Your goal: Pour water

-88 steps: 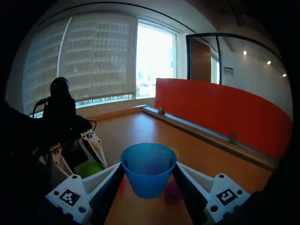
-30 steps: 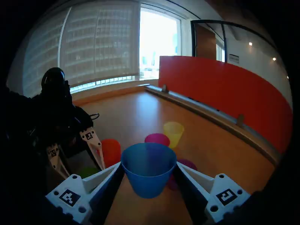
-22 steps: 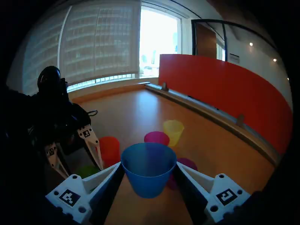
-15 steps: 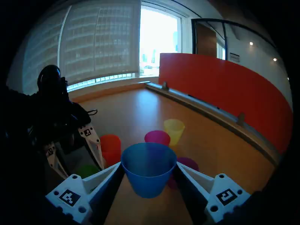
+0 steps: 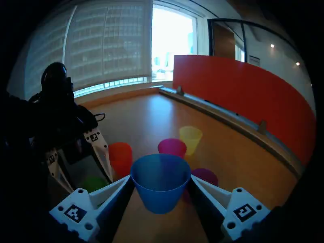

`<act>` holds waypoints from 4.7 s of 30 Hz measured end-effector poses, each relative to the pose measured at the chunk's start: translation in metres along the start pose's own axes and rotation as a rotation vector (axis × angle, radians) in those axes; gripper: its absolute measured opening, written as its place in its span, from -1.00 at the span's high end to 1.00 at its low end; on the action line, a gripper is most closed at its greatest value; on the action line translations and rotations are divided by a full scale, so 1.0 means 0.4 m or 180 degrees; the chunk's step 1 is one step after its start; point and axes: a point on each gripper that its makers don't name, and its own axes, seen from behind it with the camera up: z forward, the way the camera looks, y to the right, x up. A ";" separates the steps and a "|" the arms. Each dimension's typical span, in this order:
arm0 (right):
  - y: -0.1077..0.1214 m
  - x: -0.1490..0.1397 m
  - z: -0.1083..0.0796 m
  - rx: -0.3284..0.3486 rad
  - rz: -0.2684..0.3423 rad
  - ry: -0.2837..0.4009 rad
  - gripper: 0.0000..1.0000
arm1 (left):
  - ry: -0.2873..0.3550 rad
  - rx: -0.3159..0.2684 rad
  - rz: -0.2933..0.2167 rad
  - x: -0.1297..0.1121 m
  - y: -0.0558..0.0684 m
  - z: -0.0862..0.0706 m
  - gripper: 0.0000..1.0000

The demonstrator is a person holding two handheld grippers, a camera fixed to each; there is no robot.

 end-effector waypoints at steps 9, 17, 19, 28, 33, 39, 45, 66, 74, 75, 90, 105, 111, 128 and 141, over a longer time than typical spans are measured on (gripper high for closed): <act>-0.001 -0.048 0.029 0.0010 -0.0039 -0.0131 -0.79 | -0.0062 0.0035 -0.0017 -0.032 0.010 -0.022 -0.96; -0.009 -0.082 0.059 0.0058 -0.0039 -0.0247 -0.79 | -0.0053 0.0065 -0.0091 -0.053 0.013 -0.055 -0.96; -0.011 -0.089 0.066 0.0068 -0.0034 -0.0275 -0.79 | -0.0042 0.0077 -0.0110 -0.057 0.013 -0.063 -0.96; -0.018 -0.115 0.102 0.0120 -0.0011 -0.0383 -0.79 | 0.0045 0.0167 -0.0244 -0.072 0.011 -0.108 -0.95; -0.023 -0.133 0.123 0.0143 -0.0016 -0.0447 -0.79 | 0.0087 0.0212 -0.0333 -0.083 0.009 -0.135 -0.96; -0.029 -0.150 0.138 0.0171 -0.0034 -0.0517 -0.79 | 0.0119 0.0278 -0.0370 -0.090 0.003 -0.155 -0.96; -0.027 -0.158 0.140 0.0174 -0.0036 -0.0537 -0.80 | 0.0160 0.0293 -0.0432 -0.092 0.000 -0.163 -0.96; -0.022 -0.212 0.093 0.0098 -0.0016 -0.0679 -0.98 | 0.0203 0.0324 -0.0605 -0.101 -0.006 -0.174 -0.96; -0.014 -0.228 0.034 -0.0004 -0.0001 -0.0668 -0.99 | 0.0249 0.0469 -0.0696 -0.108 -0.036 -0.208 -0.96; -0.013 -0.230 0.026 -0.0020 0.0002 -0.0665 -0.99 | 0.0256 0.0488 -0.0706 -0.109 -0.039 -0.213 -0.96; -0.005 -0.238 -0.106 -0.0337 0.0127 -0.0469 -0.99 | 0.0402 0.0993 -0.0866 -0.140 -0.128 -0.309 -0.96; 0.037 -0.178 -0.211 -0.0860 0.0358 -0.0041 -0.98 | 0.0671 0.1681 -0.0891 -0.120 -0.247 -0.413 -0.96; 0.065 -0.146 -0.255 -0.1171 0.0355 0.0185 -0.99 | 0.0861 0.1983 -0.0999 -0.108 -0.289 -0.455 -0.96; 0.190 -0.016 -0.435 -0.2306 0.0628 0.1151 -0.98 | 0.1761 0.2801 -0.1230 0.012 -0.356 -0.601 -0.96; 0.241 0.044 -0.591 -0.3147 0.0754 0.1754 -0.98 | 0.2138 0.3277 -0.1264 0.063 -0.361 -0.678 -0.96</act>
